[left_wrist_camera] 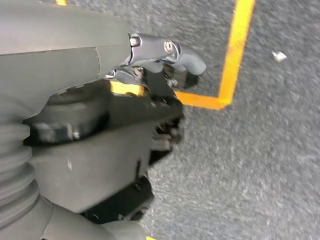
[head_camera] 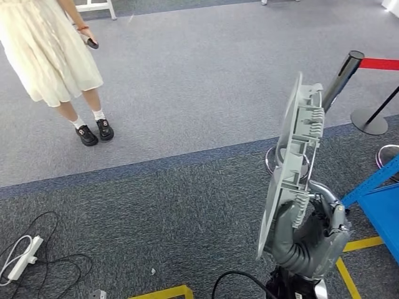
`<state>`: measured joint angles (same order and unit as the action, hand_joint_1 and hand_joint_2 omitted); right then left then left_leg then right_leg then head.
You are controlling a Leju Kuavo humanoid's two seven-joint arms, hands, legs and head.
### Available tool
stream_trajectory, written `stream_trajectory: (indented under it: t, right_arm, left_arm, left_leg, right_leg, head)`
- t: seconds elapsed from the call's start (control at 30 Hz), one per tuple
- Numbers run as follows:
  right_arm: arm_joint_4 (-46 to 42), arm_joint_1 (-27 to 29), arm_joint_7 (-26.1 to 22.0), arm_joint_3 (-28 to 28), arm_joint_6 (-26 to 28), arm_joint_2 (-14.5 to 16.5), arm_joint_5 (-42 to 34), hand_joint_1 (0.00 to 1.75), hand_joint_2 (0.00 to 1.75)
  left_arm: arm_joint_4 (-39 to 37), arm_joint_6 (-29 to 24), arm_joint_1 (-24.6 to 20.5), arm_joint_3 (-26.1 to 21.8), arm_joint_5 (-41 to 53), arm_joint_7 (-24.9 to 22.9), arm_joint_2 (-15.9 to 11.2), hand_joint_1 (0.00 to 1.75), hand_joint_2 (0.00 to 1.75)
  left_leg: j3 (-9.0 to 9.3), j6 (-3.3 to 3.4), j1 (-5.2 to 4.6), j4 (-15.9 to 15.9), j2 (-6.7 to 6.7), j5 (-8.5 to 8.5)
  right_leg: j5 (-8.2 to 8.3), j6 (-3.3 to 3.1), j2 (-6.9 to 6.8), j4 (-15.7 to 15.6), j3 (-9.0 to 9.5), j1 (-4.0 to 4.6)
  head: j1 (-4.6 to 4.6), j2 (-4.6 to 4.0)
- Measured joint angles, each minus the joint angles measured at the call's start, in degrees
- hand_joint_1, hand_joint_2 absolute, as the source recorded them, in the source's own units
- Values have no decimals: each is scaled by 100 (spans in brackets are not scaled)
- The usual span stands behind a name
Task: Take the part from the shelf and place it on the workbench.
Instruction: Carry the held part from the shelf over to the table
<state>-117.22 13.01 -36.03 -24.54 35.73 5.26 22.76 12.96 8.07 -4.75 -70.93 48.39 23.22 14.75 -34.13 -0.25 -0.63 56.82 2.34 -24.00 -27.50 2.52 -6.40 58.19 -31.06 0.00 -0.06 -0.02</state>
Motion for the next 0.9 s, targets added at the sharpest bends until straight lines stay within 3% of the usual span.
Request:
stream_trajectory:
  t: [0.07,0.13,0.2,0.23,0.3,0.37,0.43,0.5,0.57,0.63,0.7,0.73,0.8,0.83,0.9]
  right_arm:
    - [11,4,-5,2,-13,-1,-32,175,175]
    - [20,11,23,10,-27,-2,-48,175,175]
    - [49,33,19,22,-27,-2,-89,175,175]
    - [69,50,10,25,-26,-2,-107,175,175]
    - [99,78,-8,27,-24,-2,-122,175,175]
    - [110,83,-25,28,-20,-2,-121,175,175]
    - [120,88,-35,35,-16,-2,-120,175,175]
    - [133,93,-39,44,-15,-2,-119,175,175]
    - [139,95,-45,48,-12,-2,-108,175,175]
    - [142,107,-53,59,1,-2,-101,175,175]
    - [149,118,-56,74,14,-2,-102,175,175]
    - [152,119,-56,82,17,-2,-102,175,175]
    - [155,118,-56,95,22,-2,-102,175,175]
    - [155,116,-56,99,24,-2,-102,175,175]
    - [155,120,-56,103,27,-2,-102,175,175]
  left_arm:
    - [0,-19,19,-1,7,-13,-2,0,175]
    - [0,-74,19,-1,12,-74,-3,0,175]
    - [0,-92,37,0,17,-111,-6,0,175]
    - [0,-93,51,0,17,-116,-8,0,175]
    - [0,-94,68,0,17,-119,-11,0,175]
    - [0,-94,67,0,17,-119,-15,0,175]
    - [0,-94,71,0,17,-119,-24,0,175]
    - [0,-94,89,0,17,-119,-31,0,175]
    - [0,-94,101,0,18,-120,-32,0,175]
    - [0,-94,95,0,19,-120,-30,0,175]
    - [0,-94,93,0,19,-120,-31,0,175]
    - [0,-94,99,-1,19,-120,-32,0,175]
    - [0,-94,109,-1,19,-120,-37,0,175]
    - [0,-94,109,-2,19,-119,-37,0,175]
    - [0,-94,89,-1,20,-118,-36,0,175]
  left_leg:
    - [7,69,24,-20,-140,26]
    - [9,112,40,-24,-281,38]
    - [9,123,40,-23,-435,39]
    - [11,121,41,-21,-520,40]
    - [17,103,50,-13,-704,46]
    - [1,54,54,15,-873,49]
    - [-46,-27,69,26,-999,72]
    - [-87,-104,97,6,-1066,102]
    - [-180,-153,82,168,-836,-20]
    - [-480,-183,61,790,-472,-374]
    - [-817,-200,66,1496,-335,-662]
    - [-874,-200,66,1634,-317,-669]
    - [-651,-183,62,1273,-262,-407]
    - [-429,-165,51,905,-130,-235]
    - [-64,-115,7,255,185,-58]
  right_leg:
    - [-176,60,232,254,-94,-28]
    - [-527,90,541,961,-425,-43]
    - [-736,97,621,1608,-773,-44]
    - [-684,95,628,1658,-827,-47]
    - [-304,88,696,1115,-607,-69]
    - [-3,83,962,373,-258,-112]
    - [45,45,1122,94,-127,-117]
    - [70,-39,1010,71,-125,-95]
    - [97,-122,864,41,-113,-92]
    - [100,-173,694,25,-108,-72]
    - [92,-191,511,25,-115,-48]
    - [89,-194,426,26,-117,-42]
    - [80,-188,273,26,-109,-36]
    - [72,-178,210,26,-97,-29]
    - [38,-134,88,47,-79,14]
  head:
    - [21,0]
    - [54,0]
    - [69,0]
    - [73,0]
    - [73,0]
    - [73,0]
    - [75,0]
    - [75,0]
    - [41,0]
    - [5,0]
    - [-2,0]
    - [-3,0]
    - [-3,0]
    - [-4,0]
    - [-10,0]
